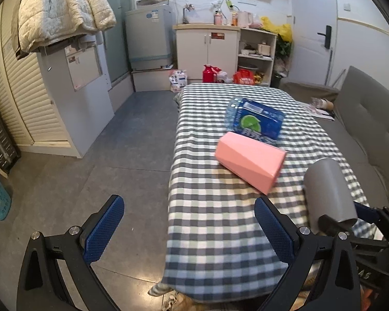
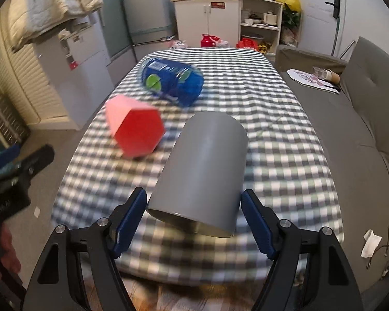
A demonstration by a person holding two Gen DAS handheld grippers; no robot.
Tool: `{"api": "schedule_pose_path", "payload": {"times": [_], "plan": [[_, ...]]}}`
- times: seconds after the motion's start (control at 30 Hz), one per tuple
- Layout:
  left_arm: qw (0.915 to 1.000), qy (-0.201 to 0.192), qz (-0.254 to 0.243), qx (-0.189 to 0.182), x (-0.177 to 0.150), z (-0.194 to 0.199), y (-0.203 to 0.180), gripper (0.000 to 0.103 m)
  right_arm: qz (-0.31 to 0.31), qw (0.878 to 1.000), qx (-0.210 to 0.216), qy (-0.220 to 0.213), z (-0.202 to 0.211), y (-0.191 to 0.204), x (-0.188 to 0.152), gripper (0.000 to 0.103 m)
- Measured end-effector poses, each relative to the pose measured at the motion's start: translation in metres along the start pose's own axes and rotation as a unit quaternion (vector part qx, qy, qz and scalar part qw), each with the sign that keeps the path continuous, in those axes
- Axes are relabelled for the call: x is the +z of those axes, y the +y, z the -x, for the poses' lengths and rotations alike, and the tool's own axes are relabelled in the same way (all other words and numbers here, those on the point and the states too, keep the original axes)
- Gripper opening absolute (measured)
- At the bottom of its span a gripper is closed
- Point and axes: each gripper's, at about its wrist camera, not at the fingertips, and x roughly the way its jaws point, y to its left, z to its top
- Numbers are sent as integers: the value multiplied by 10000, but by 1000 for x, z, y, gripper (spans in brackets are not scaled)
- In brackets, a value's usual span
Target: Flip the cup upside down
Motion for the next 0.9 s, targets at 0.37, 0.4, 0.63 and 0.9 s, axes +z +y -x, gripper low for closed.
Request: {"api": "schedule_pose_path", "payload": {"times": [0.37,0.4,0.63,0.9], "plan": [[9992,109,-382,-44,23,11,-39,103,57,9987,-9,-516,48,-22,15,85],[9988,102,-473,-60,26,12,-46,103,72,9985,-130,-520,52,-28,16,85],[9950,342,-714,-615,50,4,-98,103,64,9954,-813,-510,66,-80,26,85],[9840,1052,-1153,-856,54,-28,-152,103,-185,9945,-898,-499,58,-117,20,85]]}}
